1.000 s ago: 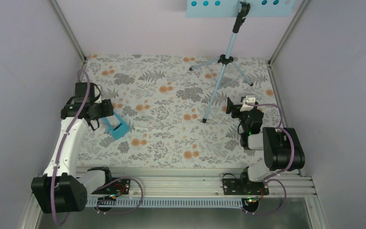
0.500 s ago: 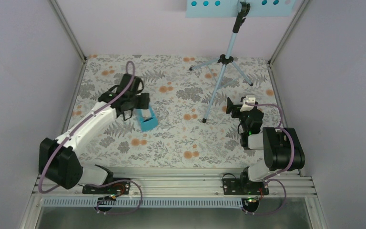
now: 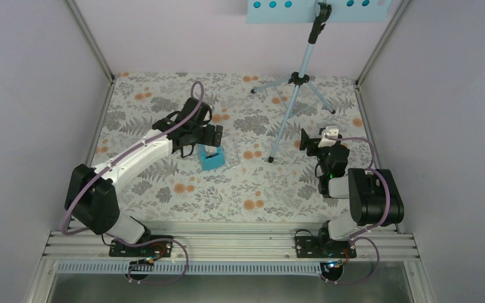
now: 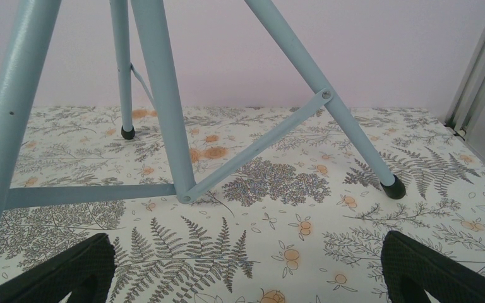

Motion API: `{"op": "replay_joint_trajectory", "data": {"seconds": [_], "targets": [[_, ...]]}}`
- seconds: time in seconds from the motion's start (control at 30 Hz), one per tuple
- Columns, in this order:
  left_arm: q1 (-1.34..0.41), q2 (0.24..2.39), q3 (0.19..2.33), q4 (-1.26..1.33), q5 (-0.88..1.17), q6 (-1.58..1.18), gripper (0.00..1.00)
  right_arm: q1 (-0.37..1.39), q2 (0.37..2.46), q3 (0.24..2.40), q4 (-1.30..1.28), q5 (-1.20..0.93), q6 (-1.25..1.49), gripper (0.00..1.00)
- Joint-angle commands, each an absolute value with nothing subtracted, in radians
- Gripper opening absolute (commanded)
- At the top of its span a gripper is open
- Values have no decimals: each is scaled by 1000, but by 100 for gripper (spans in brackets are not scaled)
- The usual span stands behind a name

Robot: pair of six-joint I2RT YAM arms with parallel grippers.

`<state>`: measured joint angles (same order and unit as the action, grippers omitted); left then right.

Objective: Pack up the instrument practice props

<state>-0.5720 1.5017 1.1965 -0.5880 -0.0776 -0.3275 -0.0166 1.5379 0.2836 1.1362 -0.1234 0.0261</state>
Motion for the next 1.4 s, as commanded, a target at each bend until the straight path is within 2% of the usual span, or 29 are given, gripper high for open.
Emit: {"op": "replay_joint_trajectory", "data": {"seconds": [0.0, 0.1, 0.17, 0.3, 0.4, 0.67, 0.87, 0.97, 1.07, 1.17, 1.27, 1.37], "targets": [[-577, 1392, 1218, -577, -141, -304, 100, -25, 1531, 289, 1185, -129, 0, 99], [-572, 1310, 1240, -557, -148, -259, 100, -26, 1531, 290, 1185, -130, 0, 99], [-535, 1246, 1220, -495, -72, -220, 100, -26, 1531, 291, 1184, -131, 0, 99], [-347, 1151, 1164, -357, 61, -194, 100, -28, 1533, 294, 1178, -136, 0, 99], [-274, 1121, 1155, -346, -34, -156, 100, -28, 1531, 291, 1183, -135, 0, 100], [-271, 1009, 972, -196, -252, -1, 100, -27, 1519, 290, 1184, -133, 3, 99], [-271, 1033, 958, -201, -189, -24, 100, -8, 1272, 249, 1058, -176, -21, 99], [-270, 1030, 946, -211, -194, -44, 100, -9, 1128, 351, 742, -107, 153, 100], [-273, 1020, 929, -205, -171, -60, 100, -9, 1084, 551, 397, -182, 237, 100], [-280, 1025, 924, -197, -94, -67, 100, -16, 1104, 721, 163, -260, 330, 100], [-304, 1054, 929, -196, 13, -64, 100, -20, 1144, 812, 121, -648, 265, 99], [-332, 1092, 931, -184, 132, -67, 100, 21, 1149, 834, 129, -825, 283, 99]]}}
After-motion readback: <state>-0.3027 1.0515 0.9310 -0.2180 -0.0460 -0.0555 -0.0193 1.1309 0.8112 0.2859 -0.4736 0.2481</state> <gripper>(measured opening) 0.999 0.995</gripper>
